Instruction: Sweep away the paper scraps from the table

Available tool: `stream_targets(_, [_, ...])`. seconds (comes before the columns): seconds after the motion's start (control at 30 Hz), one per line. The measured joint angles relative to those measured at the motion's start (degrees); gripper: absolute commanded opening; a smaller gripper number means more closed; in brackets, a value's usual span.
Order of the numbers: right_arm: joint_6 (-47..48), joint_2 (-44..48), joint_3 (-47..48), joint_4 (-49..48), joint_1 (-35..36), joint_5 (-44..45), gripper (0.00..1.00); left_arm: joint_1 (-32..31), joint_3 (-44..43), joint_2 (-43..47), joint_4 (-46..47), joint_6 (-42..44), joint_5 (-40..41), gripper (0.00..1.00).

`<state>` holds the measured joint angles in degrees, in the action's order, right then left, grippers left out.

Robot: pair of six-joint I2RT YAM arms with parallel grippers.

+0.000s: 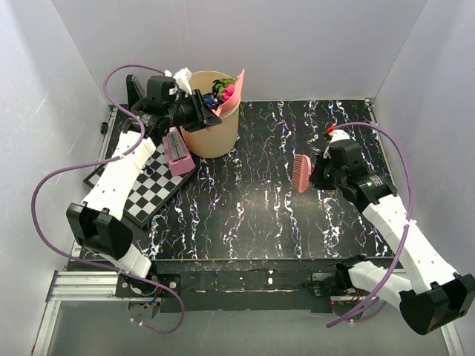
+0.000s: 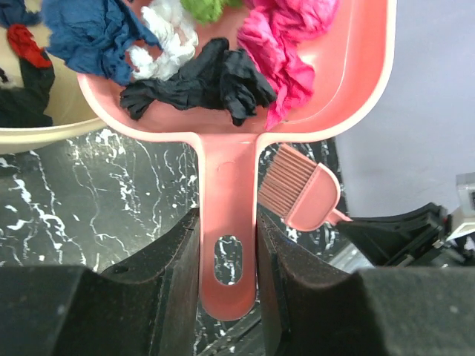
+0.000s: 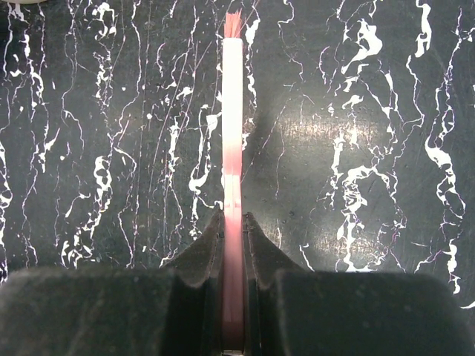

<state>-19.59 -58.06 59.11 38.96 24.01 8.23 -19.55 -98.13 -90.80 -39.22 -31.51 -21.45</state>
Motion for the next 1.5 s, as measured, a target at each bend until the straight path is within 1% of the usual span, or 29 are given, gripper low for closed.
stream_targets(0.2, [0.04,0.76,-0.07,-0.07,0.0,-0.9,0.01,5.09,7.08,0.15,8.2,-7.63,-7.17,0.0])
stream_targets(0.47, [0.04,1.25,-0.79,-0.13,0.0,-1.51,0.01,7.67,10.58,0.15,16.26,-14.29,-14.32,0.0])
stream_targets(0.67, [0.04,1.25,-0.79,-0.17,0.0,-2.12,0.01,9.55,13.6,0.15,24.06,-23.32,-19.32,0.0])
stream_targets(0.8, [0.04,1.25,-0.79,-0.17,0.0,-2.47,0.01,11.23,19.28,0.15,36.63,-35.23,-22.14,0.0])
stream_targets(0.97, [0.04,1.25,-0.79,-0.17,0.0,-2.91,0.01,12.63,29.9,-2.14,61.75,-57.4,-24.06,0.0])
stream_targets(1.07, [0.04,1.25,-0.79,-0.17,0.0,-3.21,0.01,12.87,32.24,-7.06,75.97,-68.96,-24.24,0.0])
stream_targets(1.17, [0.04,1.25,-0.79,-0.13,0.0,-3.5,0.01,12.92,32.37,-11.45,86.66,-75.19,-24.24,0.0])
stream_targets(1.23, [0.02,1.25,-0.79,-0.13,0.0,-3.56,0.01,12.98,32.39,-12.22,90.53,-77.7,-24.28,0.0])
stream_targets(1.33, [0.04,1.25,-0.79,-0.13,0.0,-3.58,0.01,13.0,32.39,-11.91,93.59,-79.89,-24.68,0.0])
stream_targets(1.4, [0.02,1.25,-0.79,-0.11,0.0,-3.74,0.01,13.03,32.39,-11.3,94.05,-80.85,-24.98,0.0])
stream_targets(1.5, [0.0,1.25,-0.79,-0.09,0.0,-3.98,0.01,13.07,32.15,-10.19,92.24,-80.76,-25.77,0.0])
